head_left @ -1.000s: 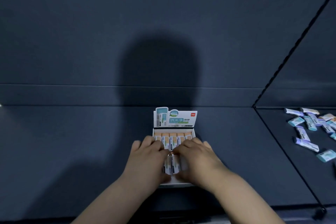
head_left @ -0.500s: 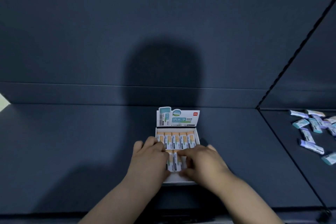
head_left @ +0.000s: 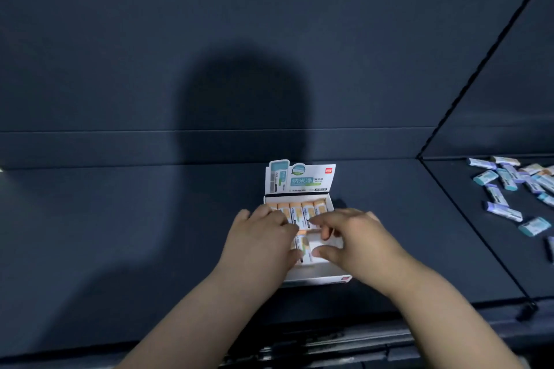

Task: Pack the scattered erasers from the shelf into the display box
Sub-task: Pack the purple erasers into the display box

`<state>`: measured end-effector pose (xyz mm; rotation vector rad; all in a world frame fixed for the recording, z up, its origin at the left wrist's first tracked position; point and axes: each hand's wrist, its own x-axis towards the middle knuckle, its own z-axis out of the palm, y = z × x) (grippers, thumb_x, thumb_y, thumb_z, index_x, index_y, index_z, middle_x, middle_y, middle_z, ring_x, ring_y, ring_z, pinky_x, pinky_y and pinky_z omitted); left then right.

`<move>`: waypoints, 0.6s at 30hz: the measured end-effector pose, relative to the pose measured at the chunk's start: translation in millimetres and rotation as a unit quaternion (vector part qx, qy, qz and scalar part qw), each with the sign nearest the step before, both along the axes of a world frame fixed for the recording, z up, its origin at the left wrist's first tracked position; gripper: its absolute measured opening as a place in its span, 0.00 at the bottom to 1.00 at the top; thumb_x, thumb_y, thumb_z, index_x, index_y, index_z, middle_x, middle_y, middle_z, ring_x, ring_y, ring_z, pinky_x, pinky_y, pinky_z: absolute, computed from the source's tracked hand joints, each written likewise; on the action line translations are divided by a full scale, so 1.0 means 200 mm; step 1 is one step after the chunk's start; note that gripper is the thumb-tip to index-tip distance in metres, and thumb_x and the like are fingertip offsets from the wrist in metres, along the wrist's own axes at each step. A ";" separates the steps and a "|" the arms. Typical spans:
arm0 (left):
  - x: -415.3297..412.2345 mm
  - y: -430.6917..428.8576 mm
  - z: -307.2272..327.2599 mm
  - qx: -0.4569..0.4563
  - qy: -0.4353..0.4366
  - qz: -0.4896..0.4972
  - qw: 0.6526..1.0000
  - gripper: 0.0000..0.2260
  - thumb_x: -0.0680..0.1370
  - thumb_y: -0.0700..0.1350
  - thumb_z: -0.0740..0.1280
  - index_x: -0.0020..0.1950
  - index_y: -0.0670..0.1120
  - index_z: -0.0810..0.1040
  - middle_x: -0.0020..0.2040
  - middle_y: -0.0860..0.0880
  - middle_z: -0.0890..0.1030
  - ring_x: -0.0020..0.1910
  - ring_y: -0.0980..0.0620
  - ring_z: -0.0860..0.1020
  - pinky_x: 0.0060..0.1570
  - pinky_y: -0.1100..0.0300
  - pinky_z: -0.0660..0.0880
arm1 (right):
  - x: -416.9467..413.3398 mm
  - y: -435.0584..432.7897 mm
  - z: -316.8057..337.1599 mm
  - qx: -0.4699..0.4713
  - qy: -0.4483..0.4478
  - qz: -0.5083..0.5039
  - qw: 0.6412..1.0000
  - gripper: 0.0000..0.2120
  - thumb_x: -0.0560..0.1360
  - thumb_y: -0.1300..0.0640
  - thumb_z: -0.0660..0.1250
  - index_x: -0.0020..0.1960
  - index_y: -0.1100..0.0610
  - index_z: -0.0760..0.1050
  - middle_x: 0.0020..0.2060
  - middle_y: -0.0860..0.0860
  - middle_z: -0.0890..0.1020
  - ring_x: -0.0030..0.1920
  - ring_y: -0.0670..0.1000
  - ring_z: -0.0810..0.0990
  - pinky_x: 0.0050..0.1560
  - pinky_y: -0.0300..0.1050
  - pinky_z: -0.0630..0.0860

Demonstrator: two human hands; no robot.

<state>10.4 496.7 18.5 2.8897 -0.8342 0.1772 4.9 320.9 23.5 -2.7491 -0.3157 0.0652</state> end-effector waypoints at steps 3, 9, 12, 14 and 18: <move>0.00 0.00 -0.02 -0.049 0.001 -0.039 0.998 0.11 0.66 0.56 0.74 0.44 0.52 0.84 0.38 0.55 0.81 0.40 0.52 0.79 0.37 0.56 0.73 | -0.04 0.01 0.02 0.002 -0.011 -0.016 1.000 0.19 0.71 0.46 0.69 0.61 0.43 0.73 0.40 0.36 0.71 0.48 0.41 0.70 0.59 0.42 0.66; -0.02 -0.04 -0.05 -0.068 0.044 -0.077 0.994 0.17 0.81 0.53 0.55 0.65 0.48 0.73 0.59 0.50 0.75 0.59 0.50 0.69 0.57 0.57 0.63 | -0.17 -0.01 -0.01 0.011 -0.002 -0.042 0.999 0.21 0.71 0.45 0.69 0.63 0.45 0.73 0.41 0.36 0.70 0.51 0.43 0.72 0.58 0.40 0.68; -0.05 -0.11 -0.04 -0.066 0.050 -0.091 0.992 0.18 0.81 0.53 0.56 0.65 0.47 0.74 0.59 0.49 0.76 0.59 0.49 0.70 0.60 0.57 0.64 | -0.22 -0.08 -0.01 0.015 -0.005 -0.059 0.998 0.21 0.71 0.45 0.70 0.63 0.46 0.73 0.44 0.40 0.74 0.53 0.45 0.73 0.58 0.41 0.69; -0.08 -0.18 -0.03 -0.065 0.039 -0.098 0.992 0.18 0.81 0.53 0.56 0.66 0.48 0.73 0.59 0.49 0.75 0.60 0.49 0.69 0.61 0.56 0.63 | -0.25 -0.16 0.00 0.017 -0.014 -0.060 0.998 0.21 0.71 0.45 0.70 0.63 0.46 0.74 0.47 0.42 0.77 0.54 0.46 0.74 0.59 0.42 0.69; -0.15 -0.37 -0.03 -0.034 0.032 -0.088 0.995 0.17 0.79 0.54 0.59 0.65 0.49 0.74 0.55 0.49 0.77 0.58 0.48 0.72 0.58 0.55 0.65 | -0.33 -0.36 0.02 0.020 -0.034 -0.060 0.997 0.22 0.70 0.45 0.70 0.63 0.48 0.74 0.50 0.45 0.79 0.55 0.47 0.75 0.60 0.44 0.69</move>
